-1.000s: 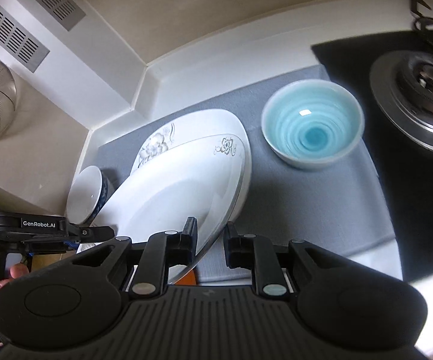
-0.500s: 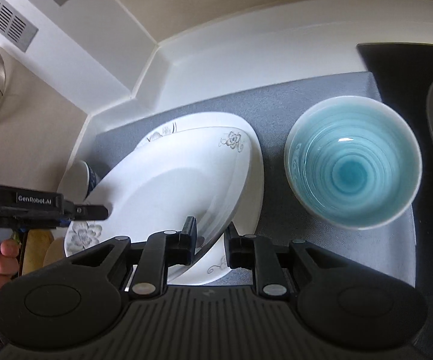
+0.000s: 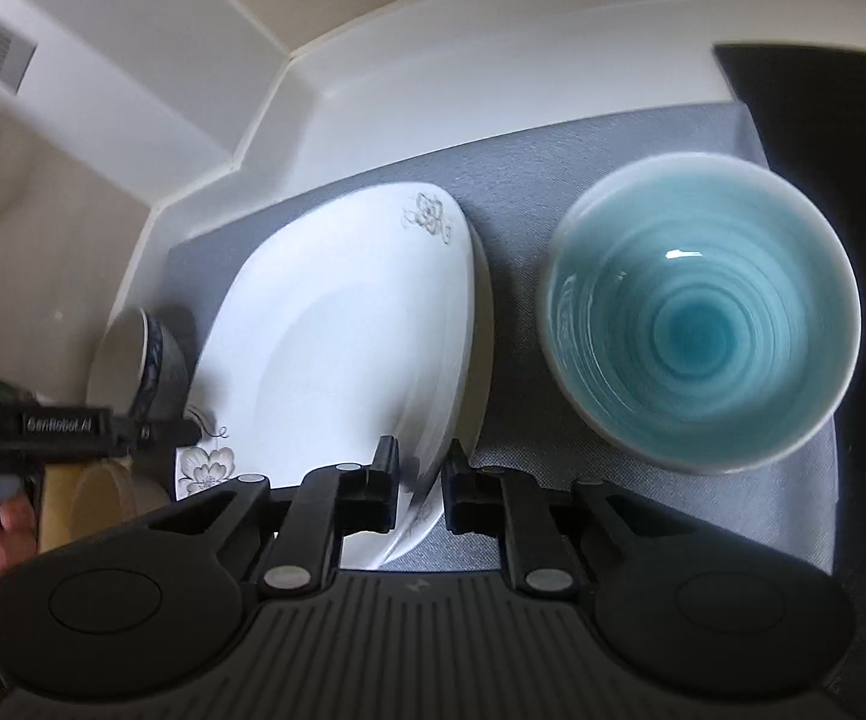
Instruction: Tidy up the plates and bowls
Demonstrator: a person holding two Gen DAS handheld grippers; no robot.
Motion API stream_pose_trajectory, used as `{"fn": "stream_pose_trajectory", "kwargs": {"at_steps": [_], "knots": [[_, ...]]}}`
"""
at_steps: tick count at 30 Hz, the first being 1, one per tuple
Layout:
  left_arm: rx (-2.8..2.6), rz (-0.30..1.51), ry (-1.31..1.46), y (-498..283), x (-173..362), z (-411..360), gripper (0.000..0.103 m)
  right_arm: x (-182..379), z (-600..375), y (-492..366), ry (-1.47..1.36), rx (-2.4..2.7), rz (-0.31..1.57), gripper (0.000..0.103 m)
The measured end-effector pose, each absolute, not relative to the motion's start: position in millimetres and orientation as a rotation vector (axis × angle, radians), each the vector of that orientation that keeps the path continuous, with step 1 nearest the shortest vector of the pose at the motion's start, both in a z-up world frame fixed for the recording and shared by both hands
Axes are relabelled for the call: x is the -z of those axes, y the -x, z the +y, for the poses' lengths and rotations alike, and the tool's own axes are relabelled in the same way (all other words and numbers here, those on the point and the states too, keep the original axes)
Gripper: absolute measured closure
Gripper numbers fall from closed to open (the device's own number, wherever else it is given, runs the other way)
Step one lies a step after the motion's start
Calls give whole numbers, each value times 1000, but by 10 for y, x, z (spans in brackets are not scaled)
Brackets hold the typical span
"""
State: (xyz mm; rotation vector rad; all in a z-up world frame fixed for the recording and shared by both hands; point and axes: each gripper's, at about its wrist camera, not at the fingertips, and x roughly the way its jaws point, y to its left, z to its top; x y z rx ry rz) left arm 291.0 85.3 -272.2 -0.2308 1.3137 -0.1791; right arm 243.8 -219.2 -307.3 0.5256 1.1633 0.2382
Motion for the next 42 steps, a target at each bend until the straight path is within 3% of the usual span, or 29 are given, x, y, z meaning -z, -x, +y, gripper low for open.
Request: {"fn": "stream_pose_trajectory", "kwargs": {"at_steps": [4,7,10,20,21,23,31,36,38,39,40,42], "knots": [[201,1315,165,-2842,2750,810,83,3073,-2186,-2437,-526,-234,1168,87],[216,1284,96,-2812,2760,713,84,3057,-2199,-2476,-533,-304,1190,68],[237,1258,0,-2830,2745,592,84,3010,-2186,-2482,-465,-311,1227,66],[234,1245,50,-2819,2786,625,84,2976,-2251,-2336,-452,-264,1210,69],[236,1245,63,-2822,2794,639,84,2996,-2232,-2322,-453,-261,1207,72],[244,1240,84,-2829,2817,676,83,3041,-2224,-2303,-461,-253,1184,90],[247,1231,189,-2806,2843,836,85,3012,-2197,-2233,-421,-261,1165,90],[265,1220,229,-2518,2669,896,81,2857,-2160,-1966,-394,-247,1183,73],[251,1235,239,-2354,2643,919,65,2852,-2029,-1834,-393,-297,1201,38],[233,1247,235,-2273,2647,923,51,2870,-1938,-1780,-384,-322,1212,32],[213,1261,226,-2200,2656,925,46,2895,-1820,-1744,-375,-346,1214,29],[176,1283,203,-2052,2685,925,46,2944,-1619,-1685,-345,-402,1218,29]]}}
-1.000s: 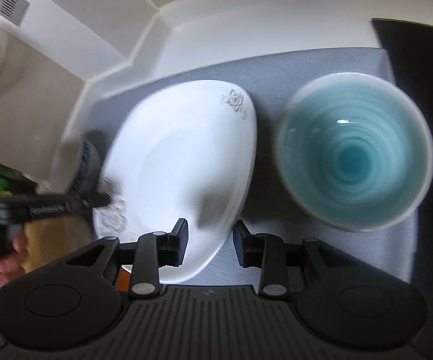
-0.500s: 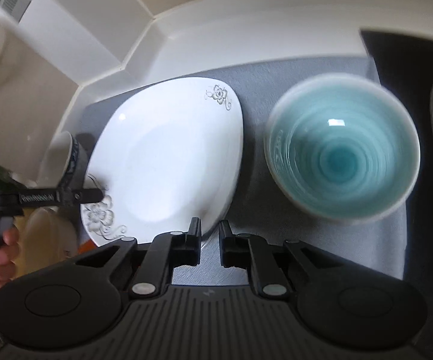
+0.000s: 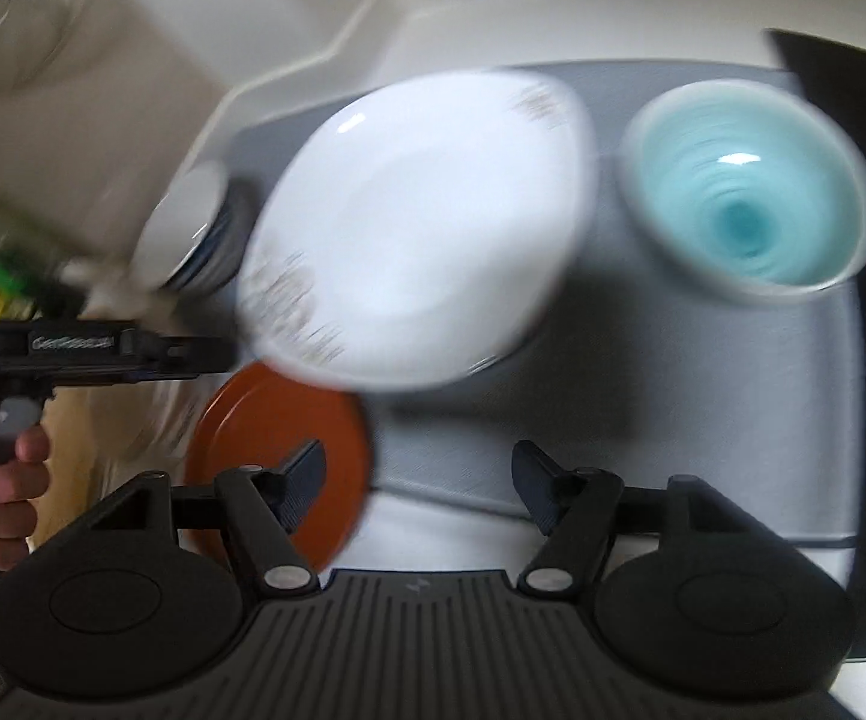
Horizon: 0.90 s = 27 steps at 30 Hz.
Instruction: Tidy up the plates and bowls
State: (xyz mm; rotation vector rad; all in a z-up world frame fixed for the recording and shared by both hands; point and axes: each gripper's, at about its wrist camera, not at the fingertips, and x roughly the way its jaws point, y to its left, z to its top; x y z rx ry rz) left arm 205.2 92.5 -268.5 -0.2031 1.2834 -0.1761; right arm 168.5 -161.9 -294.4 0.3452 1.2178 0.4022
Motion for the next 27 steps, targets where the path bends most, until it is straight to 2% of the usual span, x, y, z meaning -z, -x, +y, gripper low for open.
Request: {"fn": "stream_pose_trajectory", "kwargs": {"at_steps": [1,3,5,6,10,17,24,25,27], "knots": [[167,1289,196,-1983,2702,931,46,2973,-1531,-1661,-332,-423,1222,30],[174,1288,193,-1880,2727,937,46,3050,-1394,-1649,-325,-460,1241,46],[178,1299,181,-1825,2765,950,46,3123,-1278,-1674,-278,-467,1278,99],[176,1307,173,-1809,2787,948,46,3164,-1271,-1656,-258,-455,1288,103],[175,1314,171,-1777,2796,963,46,3283,-1463,-1639,-351,-398,1358,103],[185,1325,177,-1714,2826,976,45,3164,-1660,-1554,-357,-308,1350,103],[210,1343,167,-1508,2783,981,45,3072,-1656,-1549,-495,-385,1323,98],[214,1341,168,-1480,2772,989,45,3070,-1617,-1572,-514,-415,1321,97],[221,1339,166,-1436,2757,1010,45,3088,-1550,-1602,-570,-470,1325,87]]}}
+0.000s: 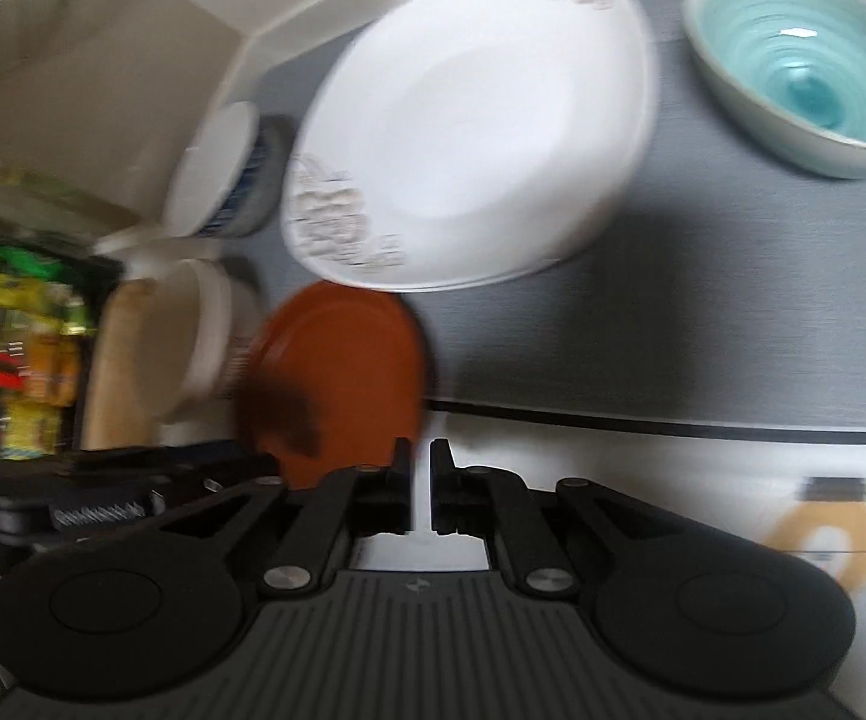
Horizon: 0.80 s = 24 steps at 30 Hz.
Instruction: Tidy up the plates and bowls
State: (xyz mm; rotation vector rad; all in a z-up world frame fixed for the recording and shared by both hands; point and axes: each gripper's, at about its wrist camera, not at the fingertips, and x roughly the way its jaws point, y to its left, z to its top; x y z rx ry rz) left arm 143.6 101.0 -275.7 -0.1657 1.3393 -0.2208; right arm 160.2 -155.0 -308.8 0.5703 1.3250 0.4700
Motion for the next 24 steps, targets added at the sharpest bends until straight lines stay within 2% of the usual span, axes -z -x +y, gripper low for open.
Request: {"fn": "stream_pose_trajectory", "kwargs": {"at_steps": [2,8,12,13,15,16,24], "knots": [[207,1345,174,-1422,2764,1029,45,3111,-1481,-1640,-592,-486,1330,75],[197,1346,206,-1339,2763,1104,45,3199,-1278,-1734,-559,-461,1360,72],[183,1363,233,-1249,2828,1199,45,3072,-1017,-1708,-252,-410,1285,69],[174,1370,240,-1240,2854,1226,45,3075,-939,-1699,-194,-422,1286,71],[161,1380,247,-1225,2887,1265,45,3112,-862,-1674,-125,-458,1310,85],[160,1380,249,-1223,2885,1274,45,3114,-847,-1653,-86,-457,1315,100],[171,1362,265,-1318,2924,1249,45,2986,-1233,-1444,19,-382,1308,102]]}}
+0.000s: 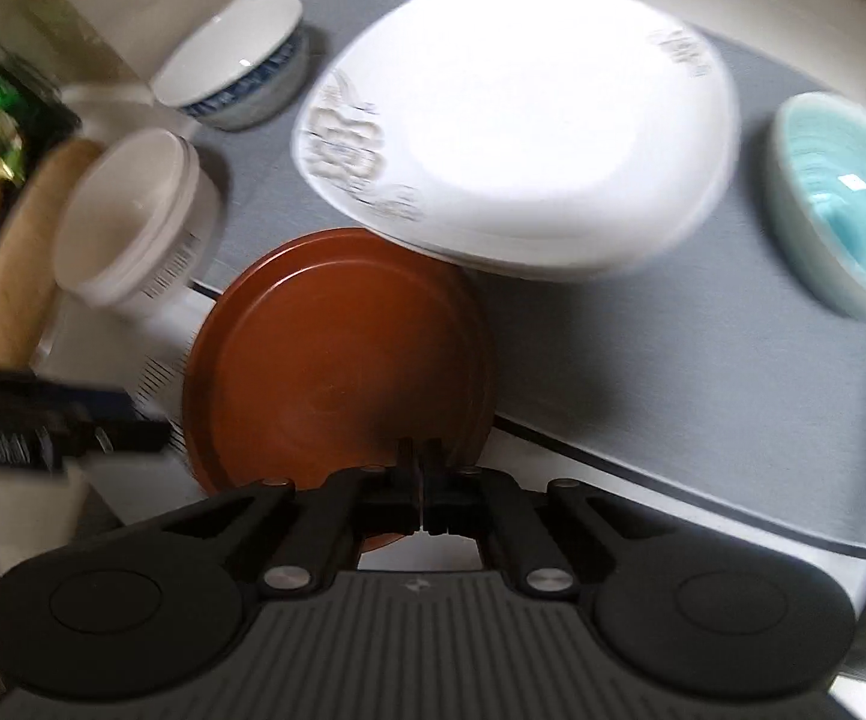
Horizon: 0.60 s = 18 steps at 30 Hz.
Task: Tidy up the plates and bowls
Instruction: 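Grasp the orange-brown plate rim with the left gripper and lift it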
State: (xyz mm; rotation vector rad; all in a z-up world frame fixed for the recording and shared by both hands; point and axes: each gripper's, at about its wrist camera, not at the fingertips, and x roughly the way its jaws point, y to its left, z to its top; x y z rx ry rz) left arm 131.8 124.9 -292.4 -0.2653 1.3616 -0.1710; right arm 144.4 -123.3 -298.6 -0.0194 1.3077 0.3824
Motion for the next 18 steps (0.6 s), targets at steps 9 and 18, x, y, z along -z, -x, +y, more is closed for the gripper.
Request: {"fn": "stream_pose_trajectory", "kwargs": {"at_steps": [9,18], "knots": [[207,1365,249,-1548,2960,1061,47,2843,-1725,-1430,-137,-237,1220,80],[254,1384,179,-1671,3038,694,49,3035,-2039,-1358,-222,-179,1238,62]]}}
